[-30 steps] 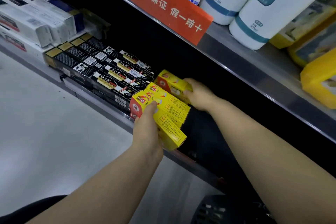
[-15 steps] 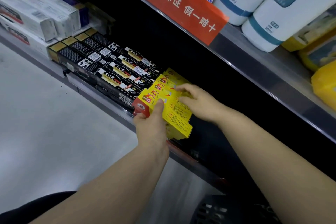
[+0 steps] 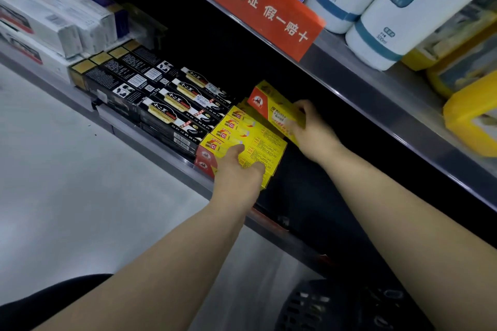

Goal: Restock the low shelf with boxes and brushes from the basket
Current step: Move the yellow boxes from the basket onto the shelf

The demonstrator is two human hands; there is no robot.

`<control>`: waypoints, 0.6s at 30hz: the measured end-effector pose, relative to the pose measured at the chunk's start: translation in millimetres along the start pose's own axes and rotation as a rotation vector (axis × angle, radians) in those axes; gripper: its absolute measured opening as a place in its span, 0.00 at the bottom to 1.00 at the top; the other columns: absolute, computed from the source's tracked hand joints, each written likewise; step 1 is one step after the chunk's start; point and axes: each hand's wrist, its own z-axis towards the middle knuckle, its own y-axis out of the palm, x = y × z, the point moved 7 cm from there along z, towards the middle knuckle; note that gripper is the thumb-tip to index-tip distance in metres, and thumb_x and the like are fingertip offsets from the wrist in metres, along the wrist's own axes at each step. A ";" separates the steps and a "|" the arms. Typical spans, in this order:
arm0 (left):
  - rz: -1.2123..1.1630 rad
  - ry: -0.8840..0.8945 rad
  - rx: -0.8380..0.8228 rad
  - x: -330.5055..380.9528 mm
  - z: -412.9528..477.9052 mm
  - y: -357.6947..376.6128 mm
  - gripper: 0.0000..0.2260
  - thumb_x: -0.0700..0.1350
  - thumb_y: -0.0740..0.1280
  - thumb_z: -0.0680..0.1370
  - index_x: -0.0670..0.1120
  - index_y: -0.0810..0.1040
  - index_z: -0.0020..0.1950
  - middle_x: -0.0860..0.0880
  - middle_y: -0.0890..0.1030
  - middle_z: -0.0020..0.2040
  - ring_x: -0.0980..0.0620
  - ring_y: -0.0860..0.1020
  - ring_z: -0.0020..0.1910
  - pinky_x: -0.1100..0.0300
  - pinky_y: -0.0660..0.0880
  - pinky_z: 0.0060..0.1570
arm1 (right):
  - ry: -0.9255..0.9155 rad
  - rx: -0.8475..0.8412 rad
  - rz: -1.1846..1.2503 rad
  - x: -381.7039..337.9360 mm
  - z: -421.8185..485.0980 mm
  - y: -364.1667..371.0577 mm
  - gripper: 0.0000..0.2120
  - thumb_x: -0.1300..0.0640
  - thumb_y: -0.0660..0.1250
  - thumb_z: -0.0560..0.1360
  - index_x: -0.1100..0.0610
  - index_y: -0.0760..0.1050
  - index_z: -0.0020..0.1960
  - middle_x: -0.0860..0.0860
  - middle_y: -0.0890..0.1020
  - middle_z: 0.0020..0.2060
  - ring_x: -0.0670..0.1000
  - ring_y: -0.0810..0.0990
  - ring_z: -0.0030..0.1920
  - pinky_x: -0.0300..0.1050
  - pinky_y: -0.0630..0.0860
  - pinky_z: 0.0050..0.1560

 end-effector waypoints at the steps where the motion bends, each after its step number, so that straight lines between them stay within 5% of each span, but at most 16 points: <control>1: 0.050 0.008 -0.029 0.8 -1.1 1.9 0.25 0.43 0.63 0.78 0.52 0.61 0.74 0.52 0.71 0.64 0.68 0.77 0.42 0.76 0.71 0.36 | 0.028 0.006 -0.026 5.6 11.4 4.5 0.17 0.54 0.60 0.79 0.52 0.64 0.67 0.52 0.73 0.57 0.55 0.75 0.53 0.46 0.73 0.50; 3: 0.144 0.011 -0.060 -0.4 -1.5 4.6 0.26 0.44 0.63 0.77 0.50 0.60 0.75 0.48 0.63 0.74 0.51 0.69 0.68 0.59 0.70 0.62 | 0.078 -0.021 -0.112 13.5 31.4 19.5 0.17 0.53 0.60 0.79 0.51 0.65 0.67 0.58 0.70 0.62 0.60 0.72 0.61 0.52 0.73 0.58; 4: 0.175 0.007 -0.069 -1.0 -1.1 5.9 0.27 0.44 0.63 0.77 0.49 0.60 0.75 0.48 0.60 0.76 0.48 0.62 0.73 0.53 0.64 0.69 | 0.098 -0.062 -0.145 15.8 38.6 30.2 0.18 0.52 0.61 0.79 0.50 0.65 0.67 0.59 0.69 0.63 0.61 0.70 0.62 0.53 0.72 0.60; 10: 0.193 0.009 -0.069 -3.1 2.2 7.3 0.27 0.45 0.63 0.77 0.49 0.60 0.75 0.48 0.59 0.76 0.47 0.59 0.74 0.49 0.61 0.71 | 0.124 -0.254 -0.211 15.2 50.9 73.5 0.22 0.56 0.52 0.82 0.49 0.57 0.75 0.58 0.67 0.69 0.59 0.72 0.64 0.46 0.71 0.59; 15: 0.165 0.037 -0.056 3.1 -2.0 10.0 0.25 0.45 0.63 0.77 0.49 0.62 0.74 0.48 0.65 0.73 0.51 0.68 0.68 0.57 0.69 0.64 | 0.155 -0.299 -0.271 10.2 33.1 61.3 0.27 0.57 0.55 0.81 0.50 0.51 0.77 0.61 0.59 0.72 0.61 0.65 0.69 0.51 0.66 0.68; 16: 0.153 0.064 -0.051 6.5 -4.7 11.3 0.25 0.44 0.63 0.77 0.49 0.64 0.73 0.49 0.71 0.68 0.59 0.74 0.59 0.65 0.73 0.55 | 0.145 -0.285 -0.249 5.6 23.7 53.6 0.27 0.56 0.57 0.80 0.52 0.52 0.77 0.61 0.60 0.72 0.61 0.65 0.69 0.52 0.66 0.68; 18: 0.141 0.157 -0.037 17.1 -11.8 15.3 0.22 0.41 0.64 0.76 0.48 0.68 0.70 0.56 0.77 0.50 0.72 0.75 0.35 0.79 0.67 0.31 | 0.094 -0.253 -0.174 -3.5 0.1 33.3 0.24 0.55 0.60 0.79 0.54 0.60 0.74 0.60 0.64 0.70 0.59 0.67 0.68 0.50 0.67 0.67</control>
